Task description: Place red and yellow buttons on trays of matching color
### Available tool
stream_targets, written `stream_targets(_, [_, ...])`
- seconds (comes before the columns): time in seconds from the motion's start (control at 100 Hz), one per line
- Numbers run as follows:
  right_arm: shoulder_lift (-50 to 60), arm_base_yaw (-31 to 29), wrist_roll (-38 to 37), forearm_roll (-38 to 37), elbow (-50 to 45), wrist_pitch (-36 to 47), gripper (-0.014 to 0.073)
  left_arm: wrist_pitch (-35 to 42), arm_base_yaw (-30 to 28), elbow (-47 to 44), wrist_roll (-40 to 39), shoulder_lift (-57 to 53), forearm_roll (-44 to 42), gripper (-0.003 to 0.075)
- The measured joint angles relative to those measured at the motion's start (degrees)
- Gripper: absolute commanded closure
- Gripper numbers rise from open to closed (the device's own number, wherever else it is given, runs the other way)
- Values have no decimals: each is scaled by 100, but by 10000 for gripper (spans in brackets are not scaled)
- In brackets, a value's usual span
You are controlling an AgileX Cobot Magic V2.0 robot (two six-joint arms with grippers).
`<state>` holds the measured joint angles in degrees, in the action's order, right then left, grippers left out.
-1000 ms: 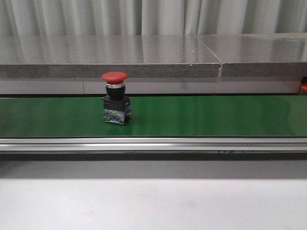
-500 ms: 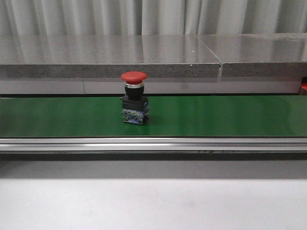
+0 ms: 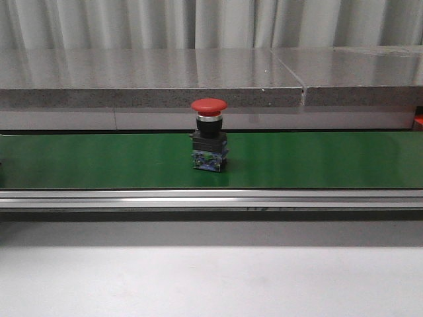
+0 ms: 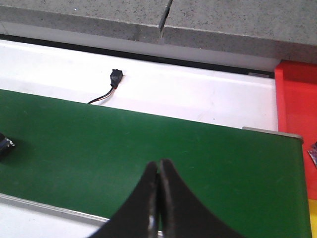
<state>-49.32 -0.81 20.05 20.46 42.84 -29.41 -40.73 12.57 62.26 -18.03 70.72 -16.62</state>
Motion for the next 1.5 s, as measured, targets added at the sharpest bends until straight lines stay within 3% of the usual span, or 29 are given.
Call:
stream_targets(0.4, [0, 0, 0, 0, 0, 0, 661, -10, 0, -182, -423, -1262, -237, 50])
stream_targets(0.76, [0, 0, 0, 0, 0, 0, 661, 1, 0, -1409, -1536, -2525, -1075, 50])
stream_targets(1.04, [0, 0, 0, 0, 0, 0, 661, 1, 0, -2324, -1685, -3733, -1134, 64])
stream_targets(1.17, [0, 0, 0, 0, 0, 0, 661, 1, 0, -2606, -1689, -4250, -1134, 198])
stream_targets(1.43, [0, 0, 0, 0, 0, 0, 661, -10, 0, -2957, -1716, -4865, -1134, 712])
stream_targets(1.5, [0, 0, 0, 0, 0, 10, 661, -10, 0, -2964, -1725, -4889, -1138, 739])
